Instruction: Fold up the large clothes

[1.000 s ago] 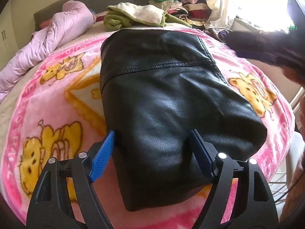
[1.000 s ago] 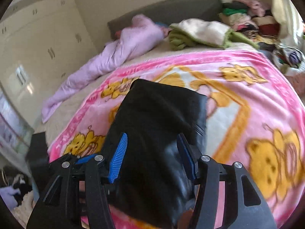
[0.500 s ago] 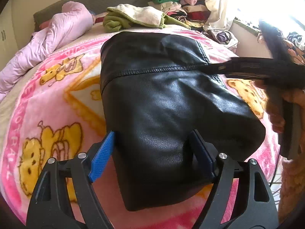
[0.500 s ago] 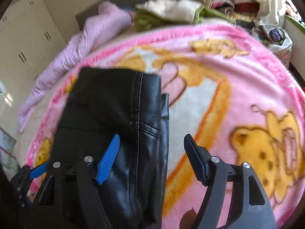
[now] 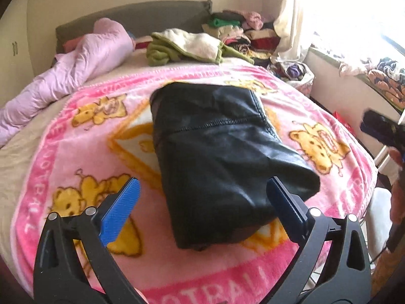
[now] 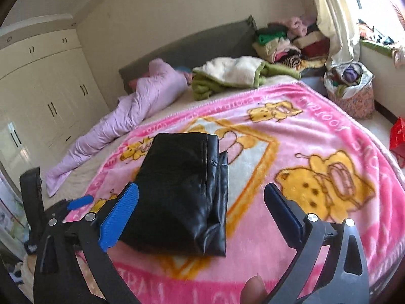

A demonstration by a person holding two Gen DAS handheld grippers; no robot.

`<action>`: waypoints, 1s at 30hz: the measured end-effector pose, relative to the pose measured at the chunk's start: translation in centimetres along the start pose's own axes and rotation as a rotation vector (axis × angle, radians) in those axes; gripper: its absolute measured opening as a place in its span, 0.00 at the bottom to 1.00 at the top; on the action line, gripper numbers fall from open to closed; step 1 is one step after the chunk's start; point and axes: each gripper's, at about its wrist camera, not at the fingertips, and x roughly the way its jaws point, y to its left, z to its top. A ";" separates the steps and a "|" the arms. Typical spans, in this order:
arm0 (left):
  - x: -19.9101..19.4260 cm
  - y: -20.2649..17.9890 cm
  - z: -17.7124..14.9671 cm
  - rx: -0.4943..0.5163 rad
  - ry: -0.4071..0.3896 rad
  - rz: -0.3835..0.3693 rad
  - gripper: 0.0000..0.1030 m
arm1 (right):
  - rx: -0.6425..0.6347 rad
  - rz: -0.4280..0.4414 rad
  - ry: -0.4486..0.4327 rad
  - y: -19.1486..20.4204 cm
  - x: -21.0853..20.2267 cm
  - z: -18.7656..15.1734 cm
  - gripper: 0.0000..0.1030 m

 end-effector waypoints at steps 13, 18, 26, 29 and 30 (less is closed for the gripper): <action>-4.8 0.7 -4.0 -0.029 -0.058 0.005 0.91 | -0.036 -0.084 -0.069 2.2 -5.5 -6.8 0.96; -4.7 0.9 -6.0 -0.041 -0.047 0.000 0.91 | -0.067 -0.080 -0.061 3.6 -5.9 -9.1 0.96; -3.9 1.0 -8.6 -0.070 -0.030 -0.002 0.91 | -0.084 -0.113 -0.010 4.9 -4.3 -12.3 0.96; -3.4 0.8 -9.4 -0.071 -0.010 0.006 0.91 | -0.101 -0.150 0.002 5.1 -3.5 -13.1 0.96; -3.2 0.8 -9.6 -0.070 -0.008 0.011 0.91 | -0.106 -0.162 0.003 5.2 -3.3 -13.4 0.96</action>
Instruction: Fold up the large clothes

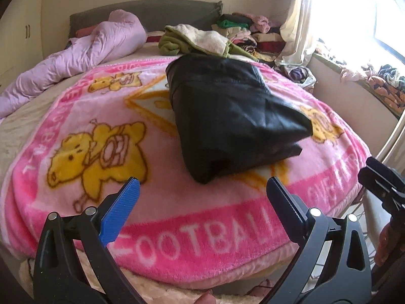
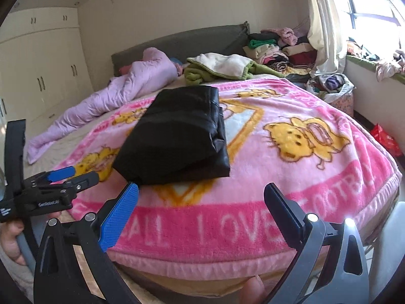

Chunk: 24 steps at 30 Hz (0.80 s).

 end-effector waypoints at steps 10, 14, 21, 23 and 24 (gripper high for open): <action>0.6 0.2 -0.7 -0.021 0.018 0.013 0.91 | 0.022 -0.014 0.032 -0.5 0.7 -0.9 0.96; 0.8 0.1 -0.8 -0.015 0.025 0.038 0.91 | 0.006 -0.010 0.045 -0.3 1.0 -1.0 0.96; 0.6 0.2 -0.8 -0.022 0.021 0.031 0.91 | 0.003 -0.009 0.048 -0.1 1.0 -1.1 0.96; 0.6 0.2 -0.8 -0.022 0.021 0.029 0.91 | 0.006 -0.007 0.044 -0.1 1.0 -1.1 0.96; 0.6 0.2 -0.8 -0.023 0.022 0.029 0.91 | 0.007 -0.009 0.045 -0.1 1.0 -1.1 0.96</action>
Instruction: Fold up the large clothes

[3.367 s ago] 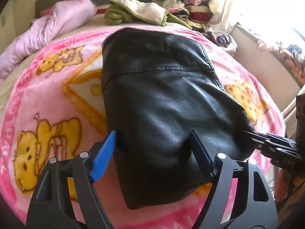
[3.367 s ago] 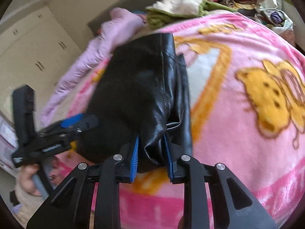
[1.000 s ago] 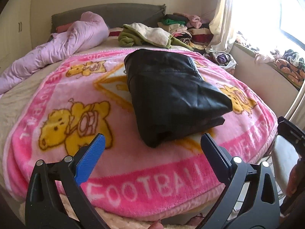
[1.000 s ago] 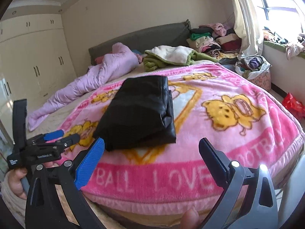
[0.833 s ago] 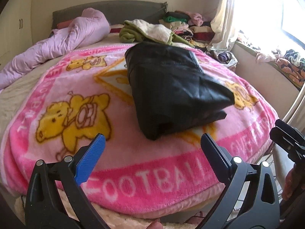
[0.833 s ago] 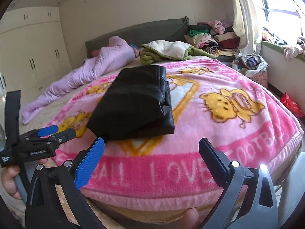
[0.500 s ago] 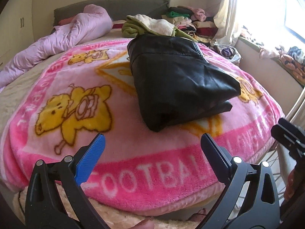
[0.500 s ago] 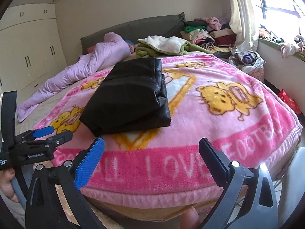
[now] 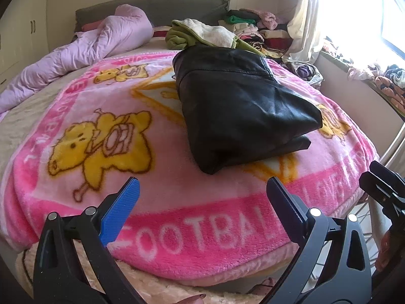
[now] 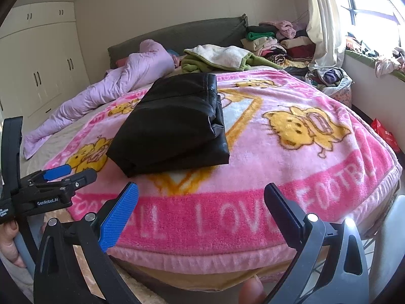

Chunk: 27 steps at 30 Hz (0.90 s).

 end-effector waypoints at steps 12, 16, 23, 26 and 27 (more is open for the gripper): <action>-0.2 -0.2 0.0 0.004 -0.008 -0.002 0.91 | -0.006 -0.018 -0.006 0.0 -0.1 0.2 0.96; -0.2 -0.2 0.0 0.004 -0.008 -0.001 0.91 | -0.013 -0.027 -0.013 0.1 -0.3 0.1 0.96; -0.2 -0.2 0.0 0.010 -0.014 0.001 0.91 | -0.007 -0.029 -0.003 0.0 -0.3 -0.1 0.96; -0.2 -0.2 0.1 0.012 -0.011 0.000 0.91 | -0.006 -0.028 0.003 0.1 -0.2 -0.2 0.96; -0.2 -0.1 0.0 0.014 -0.012 0.001 0.91 | -0.006 -0.027 0.002 0.1 -0.2 -0.3 0.96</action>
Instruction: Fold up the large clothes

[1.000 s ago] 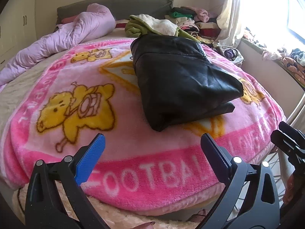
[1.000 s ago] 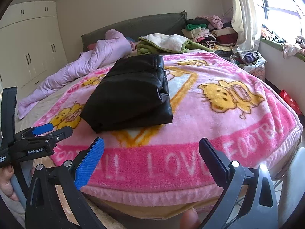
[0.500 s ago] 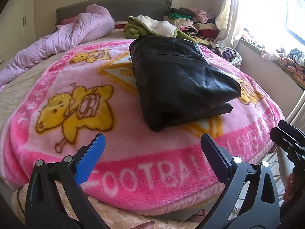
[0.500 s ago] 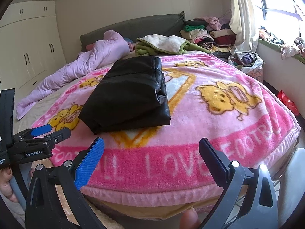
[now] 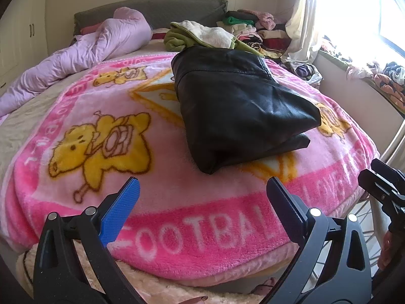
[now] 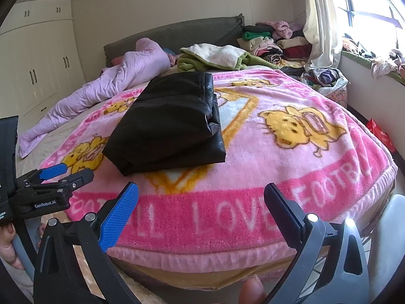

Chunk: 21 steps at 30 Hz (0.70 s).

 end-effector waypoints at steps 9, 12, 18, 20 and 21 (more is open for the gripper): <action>-0.1 0.2 -0.1 0.000 -0.006 0.012 0.91 | 0.010 0.016 0.009 0.1 0.3 -0.1 0.96; -0.1 0.1 -0.2 0.004 -0.007 0.017 0.91 | 0.007 0.017 0.010 0.1 0.3 -0.1 0.96; 0.0 0.2 -0.1 0.010 -0.008 0.021 0.91 | 0.004 0.021 0.012 0.1 0.4 0.0 0.96; 0.0 0.3 -0.1 0.010 -0.009 0.021 0.91 | 0.004 0.021 0.015 0.1 0.4 0.0 0.96; 0.0 0.3 -0.1 0.011 -0.007 0.020 0.91 | 0.005 0.022 0.017 0.0 0.4 0.0 0.96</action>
